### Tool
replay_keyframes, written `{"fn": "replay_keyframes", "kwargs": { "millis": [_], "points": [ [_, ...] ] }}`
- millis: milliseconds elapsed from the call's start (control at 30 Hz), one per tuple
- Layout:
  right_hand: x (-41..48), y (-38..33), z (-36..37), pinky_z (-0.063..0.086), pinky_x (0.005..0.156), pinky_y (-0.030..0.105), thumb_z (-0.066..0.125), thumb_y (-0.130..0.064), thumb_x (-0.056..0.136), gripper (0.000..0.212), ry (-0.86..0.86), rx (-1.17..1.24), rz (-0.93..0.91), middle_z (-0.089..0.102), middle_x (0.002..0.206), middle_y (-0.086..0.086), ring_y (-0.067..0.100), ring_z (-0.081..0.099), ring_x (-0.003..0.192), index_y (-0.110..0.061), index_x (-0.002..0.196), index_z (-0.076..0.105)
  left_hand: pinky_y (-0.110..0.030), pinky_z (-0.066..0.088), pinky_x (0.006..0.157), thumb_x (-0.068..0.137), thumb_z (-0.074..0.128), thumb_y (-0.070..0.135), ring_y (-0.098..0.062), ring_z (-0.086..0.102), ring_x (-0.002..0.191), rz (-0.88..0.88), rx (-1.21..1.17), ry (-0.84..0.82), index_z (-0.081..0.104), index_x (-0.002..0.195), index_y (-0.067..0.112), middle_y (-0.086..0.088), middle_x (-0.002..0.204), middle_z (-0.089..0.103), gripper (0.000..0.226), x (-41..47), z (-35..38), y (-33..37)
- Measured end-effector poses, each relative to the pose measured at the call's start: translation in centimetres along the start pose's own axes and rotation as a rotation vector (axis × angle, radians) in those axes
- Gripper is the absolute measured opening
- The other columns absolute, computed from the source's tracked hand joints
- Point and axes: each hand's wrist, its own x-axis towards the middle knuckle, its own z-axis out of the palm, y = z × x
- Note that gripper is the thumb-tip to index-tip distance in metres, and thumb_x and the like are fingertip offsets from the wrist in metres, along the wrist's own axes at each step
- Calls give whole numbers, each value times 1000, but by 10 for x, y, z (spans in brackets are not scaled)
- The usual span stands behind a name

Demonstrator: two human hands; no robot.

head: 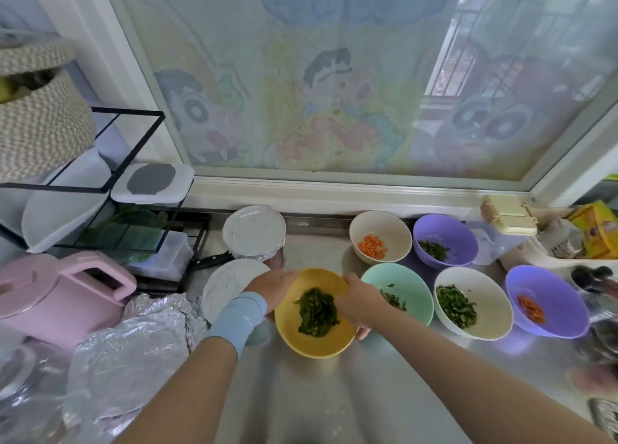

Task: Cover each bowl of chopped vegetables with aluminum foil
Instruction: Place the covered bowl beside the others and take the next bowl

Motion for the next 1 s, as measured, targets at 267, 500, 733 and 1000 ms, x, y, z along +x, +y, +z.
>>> {"fn": "replay_keyframes", "kwargs": {
  "millis": [267,500,733,1000],
  "points": [
    [-14,27,24,62,59,41,36,-24,97,42,-289,-285,37,54,122,21,36,70,70,-31,139,30,-50,52,93,56,44,89,-38,62,109,-316,-18,-215,52,131,19,-16,129,60,103,-19,51,-54],
    [-7,35,37,62,66,41,41,-30,95,50,-330,-507,19,58,123,20,34,69,90,-27,144,34,-41,58,85,85,46,63,-30,70,94,-345,59,-318,48,137,10,-13,115,67,74,-59,42,-51],
    [13,-28,40,45,92,33,43,-28,96,44,-81,-452,-197,51,139,10,29,52,118,-14,138,46,-34,54,72,93,43,51,-28,65,69,-227,27,-6,63,90,9,-7,85,70,47,-48,-23,-38],
    [50,-87,86,45,94,30,54,-26,92,61,-36,-179,-222,48,143,8,27,53,123,-14,148,32,-40,46,78,90,46,27,-35,58,98,-128,10,510,60,103,10,-18,115,60,25,-14,-78,-80]
  ]
}}
